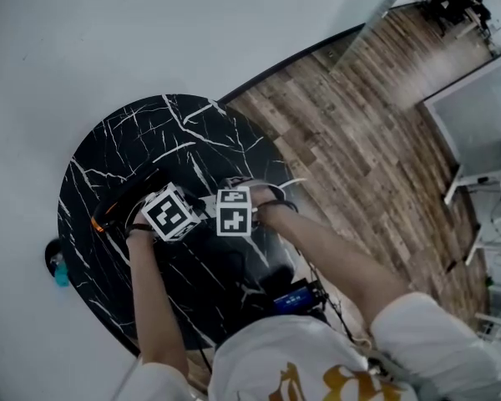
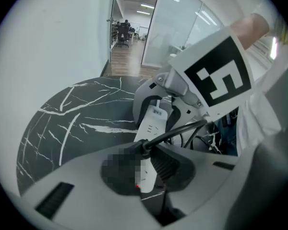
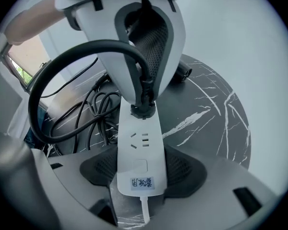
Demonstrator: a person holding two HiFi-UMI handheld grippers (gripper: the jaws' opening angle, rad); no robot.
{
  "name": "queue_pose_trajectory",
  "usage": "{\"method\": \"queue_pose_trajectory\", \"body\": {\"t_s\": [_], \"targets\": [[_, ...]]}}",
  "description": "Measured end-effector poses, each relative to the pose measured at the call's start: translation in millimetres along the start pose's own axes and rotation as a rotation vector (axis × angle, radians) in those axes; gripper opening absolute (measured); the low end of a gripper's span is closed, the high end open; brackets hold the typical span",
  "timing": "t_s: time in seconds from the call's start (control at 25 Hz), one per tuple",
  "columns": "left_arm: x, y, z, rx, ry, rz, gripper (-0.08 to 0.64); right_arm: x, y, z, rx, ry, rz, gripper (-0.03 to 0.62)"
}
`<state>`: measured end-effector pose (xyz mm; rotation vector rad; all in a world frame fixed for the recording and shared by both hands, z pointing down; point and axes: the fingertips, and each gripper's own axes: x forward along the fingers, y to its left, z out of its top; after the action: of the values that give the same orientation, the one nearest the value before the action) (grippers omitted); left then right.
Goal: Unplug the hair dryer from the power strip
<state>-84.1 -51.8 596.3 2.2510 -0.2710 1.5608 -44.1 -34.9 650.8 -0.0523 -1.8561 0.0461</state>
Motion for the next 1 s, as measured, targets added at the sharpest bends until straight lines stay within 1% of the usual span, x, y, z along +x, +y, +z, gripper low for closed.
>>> {"method": "queue_pose_trajectory", "body": {"t_s": [0.08,0.12,0.16,0.2,0.32,0.36,0.4,0.44,0.56,0.6,0.64,0.68,0.8,0.88,0.92,0.96,1.0], "targets": [[0.7,-1.5,2.8,-0.03,-0.043,-0.09,0.054,-0.3,1.9,-1.5,0.013,-0.018,0.001,0.27],[1.3,-1.8,2.4,-0.041,-0.054,-0.112,0.055,-0.4,2.4,-1.5,0.019,-0.023,0.004,0.27],[1.7,-1.4,1.2,-0.043,-0.056,-0.108,0.055,-0.5,1.9,-1.0,0.022,-0.025,0.005,0.27],[1.8,-0.7,-0.3,-0.036,-0.048,-0.084,0.055,-0.8,0.8,0.0,0.024,-0.025,0.005,0.27],[-1.2,-2.1,1.1,0.031,-0.009,0.024,0.054,-1.2,-1.2,0.3,0.024,-0.019,-0.001,0.27],[-1.8,-2.5,0.9,0.039,0.0,0.043,0.054,-0.9,-1.1,-0.2,0.021,-0.013,-0.002,0.27],[-1.3,-2.3,-1.2,0.031,0.007,0.043,0.054,-0.5,-0.7,-0.5,0.016,-0.007,-0.003,0.27],[-0.7,-1.3,-2.9,0.015,0.008,0.026,0.054,-0.1,-0.3,-0.7,0.01,-0.002,-0.004,0.27],[-1.6,-1.3,3.4,-0.021,-0.024,-0.071,0.055,0.5,0.4,-1.8,0.005,0.002,-0.001,0.27],[-1.8,-2.1,4.5,-0.027,-0.029,-0.087,0.055,0.4,0.7,-1.9,0.009,-0.001,0.0,0.27],[-2.2,-2.6,4.8,-0.026,-0.029,-0.083,0.055,0.2,0.8,-1.8,0.013,-0.004,0.001,0.27],[-2.7,-2.8,5.1,-0.019,-0.026,-0.063,0.055,0.0,0.6,-1.4,0.017,-0.007,0.0,0.27],[-2.4,-3.0,2.7,0.005,0.001,0.026,0.054,-0.6,-1.3,0.3,0.016,-0.003,-0.001,0.27],[-2.3,-0.9,-0.9,0.015,0.024,0.056,0.054,-0.6,-1.0,0.4,0.01,-0.007,-0.002,0.27],[-3.0,1.6,-0.8,0.02,0.025,0.052,0.054,-0.3,-0.7,0.1,0.008,-0.014,-0.003,0.27],[-2.9,2.4,0.2,0.015,0.016,0.023,0.054,0.0,-0.4,-0.1,0.009,-0.021,-0.004,0.27],[-2.1,1.2,1.9,0.001,-0.003,-0.022,0.054,0.1,-0.2,-0.3,0.011,-0.027,-0.005,0.27]]}}
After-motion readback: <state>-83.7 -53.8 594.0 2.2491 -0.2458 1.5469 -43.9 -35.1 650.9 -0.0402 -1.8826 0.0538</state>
